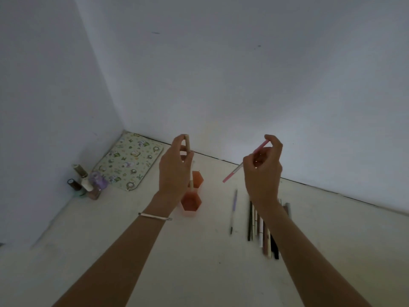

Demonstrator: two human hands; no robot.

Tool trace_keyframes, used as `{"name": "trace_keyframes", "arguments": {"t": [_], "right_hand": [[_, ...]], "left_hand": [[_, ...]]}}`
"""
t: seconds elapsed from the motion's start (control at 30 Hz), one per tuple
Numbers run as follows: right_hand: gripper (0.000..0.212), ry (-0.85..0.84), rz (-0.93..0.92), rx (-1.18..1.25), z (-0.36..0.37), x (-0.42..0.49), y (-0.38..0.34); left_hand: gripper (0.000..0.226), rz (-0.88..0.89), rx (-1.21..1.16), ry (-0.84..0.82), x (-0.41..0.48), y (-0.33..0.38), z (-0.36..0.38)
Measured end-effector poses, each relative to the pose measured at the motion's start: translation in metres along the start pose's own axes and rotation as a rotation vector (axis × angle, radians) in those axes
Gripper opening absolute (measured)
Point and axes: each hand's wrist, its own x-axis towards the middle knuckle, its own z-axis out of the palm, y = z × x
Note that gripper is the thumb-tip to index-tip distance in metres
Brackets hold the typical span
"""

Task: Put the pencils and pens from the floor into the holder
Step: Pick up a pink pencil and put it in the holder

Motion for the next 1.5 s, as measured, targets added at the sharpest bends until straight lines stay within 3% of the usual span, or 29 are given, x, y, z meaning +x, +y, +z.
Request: {"name": "trace_keyframes", "arguments": {"t": [0.13,0.3,0.5,0.6,0.73,0.87,1.03,1.13,1.23,1.3,1.4,1.5], "right_hand": [[0.052,-0.011,-0.028,0.007,0.004,-0.008,0.007],[0.051,0.021,-0.022,0.021,0.006,-0.009,0.014],[0.050,0.018,-0.051,0.047,0.012,-0.012,0.017],[0.050,0.002,-0.035,0.071,0.019,-0.011,0.016],[0.050,-0.054,-0.091,0.108,0.038,-0.011,0.011],[0.048,-0.222,-0.165,0.025,0.067,-0.016,0.017],[0.055,-0.457,-0.166,-0.198,0.090,-0.027,0.041],[0.068,-0.429,-0.192,-0.200,0.083,-0.021,0.039],[0.063,-0.180,-0.137,-0.125,0.060,0.001,0.032],[0.057,-0.057,-0.069,-0.097,0.038,0.016,0.030],[0.052,-0.014,-0.019,-0.079,0.006,0.024,0.033],[0.051,-0.050,0.028,-0.113,-0.018,0.018,0.047]], "left_hand": [[0.058,0.019,-0.060,0.052,0.003,-0.007,0.004],[0.043,0.109,-0.085,0.120,0.007,0.000,-0.001],[0.028,0.183,0.240,-0.027,0.005,-0.018,0.006],[0.015,0.206,0.451,-0.013,0.010,-0.018,0.003],[0.023,0.130,0.286,0.152,0.020,0.000,-0.017],[0.032,0.070,0.086,0.255,0.023,0.020,-0.040],[0.033,0.058,0.014,0.223,0.016,0.034,-0.049],[0.029,0.068,0.012,0.208,0.003,0.047,-0.039],[0.015,0.101,0.066,0.085,-0.018,0.063,-0.010],[0.011,0.082,0.288,-0.141,-0.033,0.064,0.025],[0.020,0.056,0.662,-0.460,-0.050,0.041,0.080],[0.030,0.049,0.998,-0.573,-0.055,0.015,0.107]]}}
